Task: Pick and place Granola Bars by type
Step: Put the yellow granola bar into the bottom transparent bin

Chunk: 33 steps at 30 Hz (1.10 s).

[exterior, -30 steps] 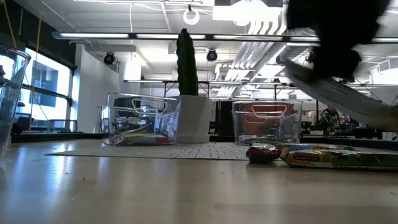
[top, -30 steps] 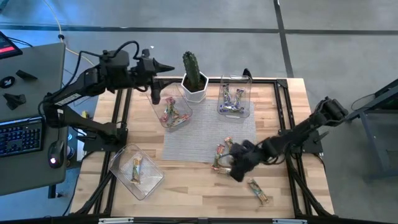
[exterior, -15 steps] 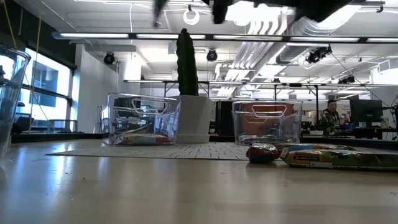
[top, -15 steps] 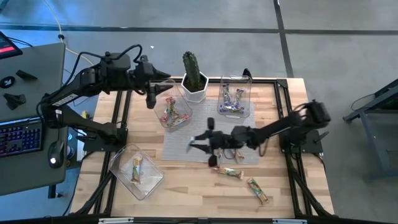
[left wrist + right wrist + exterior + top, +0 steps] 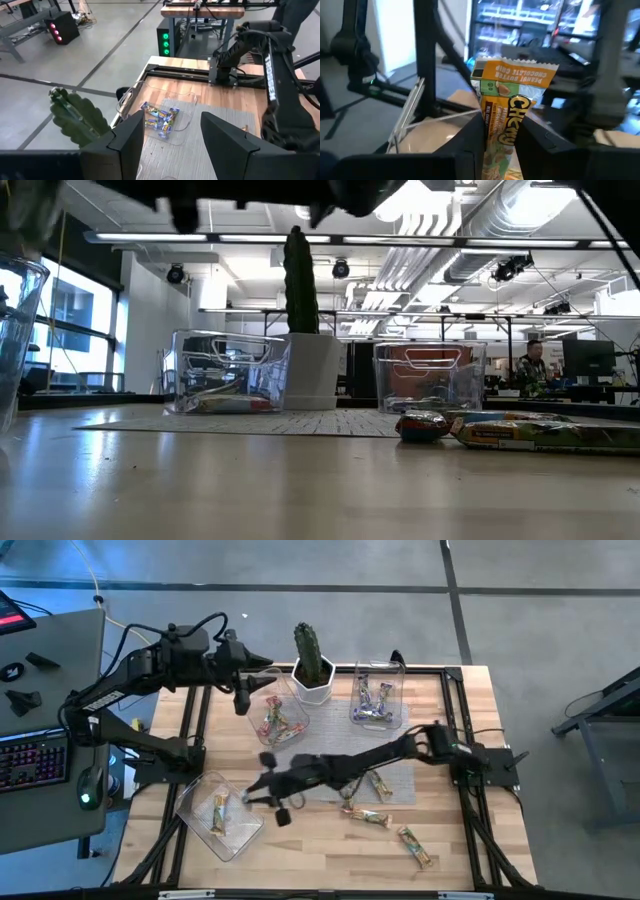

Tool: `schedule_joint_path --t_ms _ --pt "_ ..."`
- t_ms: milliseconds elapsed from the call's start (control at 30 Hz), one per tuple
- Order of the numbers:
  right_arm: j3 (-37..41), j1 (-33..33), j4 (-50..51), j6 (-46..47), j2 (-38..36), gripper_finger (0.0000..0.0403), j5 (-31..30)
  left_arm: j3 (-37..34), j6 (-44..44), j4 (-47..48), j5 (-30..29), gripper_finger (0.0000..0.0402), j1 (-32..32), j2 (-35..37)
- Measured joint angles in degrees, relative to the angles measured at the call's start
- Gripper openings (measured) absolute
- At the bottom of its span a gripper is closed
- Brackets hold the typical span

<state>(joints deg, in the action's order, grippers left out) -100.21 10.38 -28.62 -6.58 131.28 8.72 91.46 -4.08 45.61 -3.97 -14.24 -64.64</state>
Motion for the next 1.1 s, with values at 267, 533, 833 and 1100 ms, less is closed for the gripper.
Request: schedule_joint_path --t_ms 267,533,833,1100 --pt "-11.8 0.7 8.7 -1.3 9.2 0.0077 1.1 0.0 0.2 4.0 -0.1 0.0188 0.0 0.0" --pt "-11.0 0.4 10.9 0.3 9.6 0.01 0.6 0.0 3.1 7.3 -0.2 0.0188 0.0 0.0" --pt "-11.0 0.4 10.8 -1.5 9.6 0.0168 0.6 0.0 4.8 7.3 -0.2 0.0188 0.0 0.0" --pt "-11.5 0.4 10.8 -1.1 9.5 0.0177 2.2 0.0 6.3 16.2 3.9 0.0188 0.0 0.0"
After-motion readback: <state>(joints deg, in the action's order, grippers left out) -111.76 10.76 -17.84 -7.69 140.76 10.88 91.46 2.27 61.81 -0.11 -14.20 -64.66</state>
